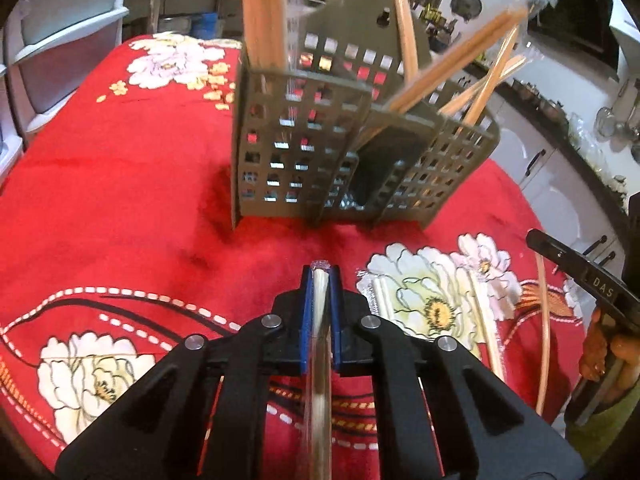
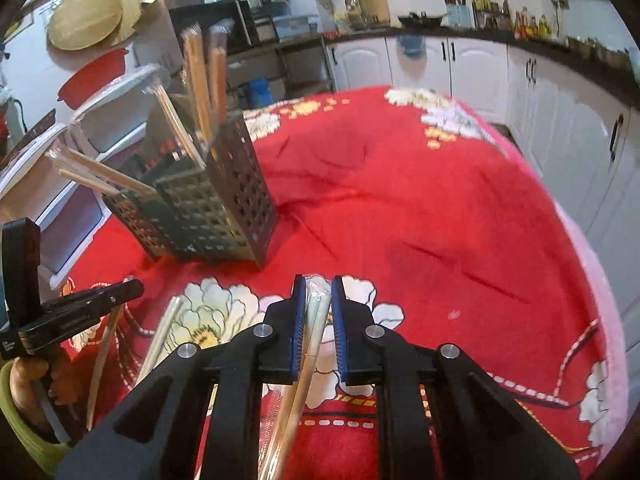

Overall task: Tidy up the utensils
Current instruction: 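Close the right tool on wrapped chopsticks while the left tool grasps another pair, then raise the held chopsticks with both tools and lower them into the caddy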

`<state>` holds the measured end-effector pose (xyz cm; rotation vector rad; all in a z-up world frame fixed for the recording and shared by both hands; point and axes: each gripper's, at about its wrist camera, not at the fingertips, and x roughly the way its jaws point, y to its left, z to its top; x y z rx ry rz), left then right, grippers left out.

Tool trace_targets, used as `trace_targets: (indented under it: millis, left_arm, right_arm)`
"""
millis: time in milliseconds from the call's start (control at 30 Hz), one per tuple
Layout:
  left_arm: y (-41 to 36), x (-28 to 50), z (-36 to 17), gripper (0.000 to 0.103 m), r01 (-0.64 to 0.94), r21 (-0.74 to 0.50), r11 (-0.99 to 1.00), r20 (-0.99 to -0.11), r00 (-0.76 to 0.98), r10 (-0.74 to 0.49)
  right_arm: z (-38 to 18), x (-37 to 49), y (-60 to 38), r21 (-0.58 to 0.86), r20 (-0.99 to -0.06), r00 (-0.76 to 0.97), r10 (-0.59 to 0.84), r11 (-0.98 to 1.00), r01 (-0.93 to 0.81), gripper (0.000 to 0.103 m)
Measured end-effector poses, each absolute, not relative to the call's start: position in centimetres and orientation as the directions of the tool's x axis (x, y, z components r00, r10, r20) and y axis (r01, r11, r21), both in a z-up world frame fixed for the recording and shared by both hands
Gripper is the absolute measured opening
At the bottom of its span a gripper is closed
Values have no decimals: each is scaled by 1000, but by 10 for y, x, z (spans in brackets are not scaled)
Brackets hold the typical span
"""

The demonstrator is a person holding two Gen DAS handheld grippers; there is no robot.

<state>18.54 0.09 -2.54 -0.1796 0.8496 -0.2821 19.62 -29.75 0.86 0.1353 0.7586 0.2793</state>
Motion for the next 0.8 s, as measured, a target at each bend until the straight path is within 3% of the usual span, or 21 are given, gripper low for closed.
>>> trace_targets:
  millis: [800]
  left_arm:
    - [42,141,64,1,179,-308,934,-521,790,-323]
  right_arm:
    - [96,146,-262,109,-450,835,316,948,-299,11]
